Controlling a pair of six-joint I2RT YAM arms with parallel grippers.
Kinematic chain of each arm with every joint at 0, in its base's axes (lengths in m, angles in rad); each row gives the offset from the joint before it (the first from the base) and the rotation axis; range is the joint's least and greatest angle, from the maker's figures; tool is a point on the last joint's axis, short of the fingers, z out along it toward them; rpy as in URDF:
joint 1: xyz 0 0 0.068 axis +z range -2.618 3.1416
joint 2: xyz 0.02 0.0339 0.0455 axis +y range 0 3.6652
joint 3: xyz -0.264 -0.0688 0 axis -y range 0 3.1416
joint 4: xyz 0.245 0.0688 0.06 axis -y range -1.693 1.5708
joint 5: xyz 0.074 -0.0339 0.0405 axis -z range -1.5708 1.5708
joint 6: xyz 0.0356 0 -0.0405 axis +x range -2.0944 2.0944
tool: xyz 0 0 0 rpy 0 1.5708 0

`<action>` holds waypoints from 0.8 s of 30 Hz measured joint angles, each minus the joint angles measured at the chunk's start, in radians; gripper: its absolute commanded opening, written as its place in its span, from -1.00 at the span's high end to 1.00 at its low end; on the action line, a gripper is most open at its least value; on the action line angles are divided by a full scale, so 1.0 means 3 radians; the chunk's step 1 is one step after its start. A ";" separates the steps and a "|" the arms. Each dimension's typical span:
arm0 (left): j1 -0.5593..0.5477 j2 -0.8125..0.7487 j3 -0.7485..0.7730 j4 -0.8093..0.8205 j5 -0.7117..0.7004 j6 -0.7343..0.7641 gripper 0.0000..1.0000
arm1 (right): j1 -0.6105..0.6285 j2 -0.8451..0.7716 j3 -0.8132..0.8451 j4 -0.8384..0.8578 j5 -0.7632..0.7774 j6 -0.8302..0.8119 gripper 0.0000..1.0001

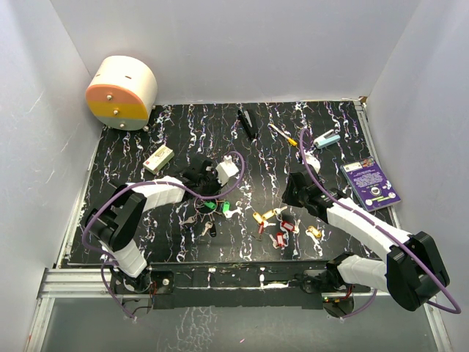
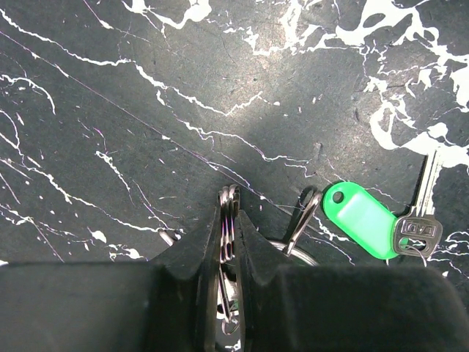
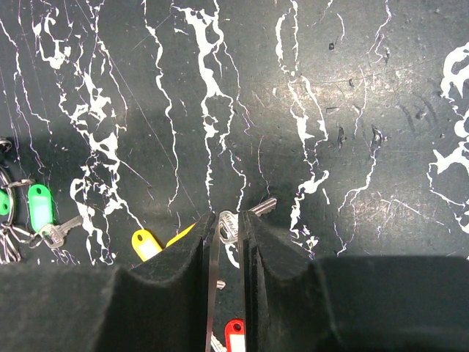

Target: Put the keys on the keyring

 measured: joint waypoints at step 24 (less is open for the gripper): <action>0.0003 -0.0070 0.0097 -0.0651 0.0760 0.0298 0.92 | 0.0000 0.0000 -0.0010 0.0000 -0.0006 0.0014 0.55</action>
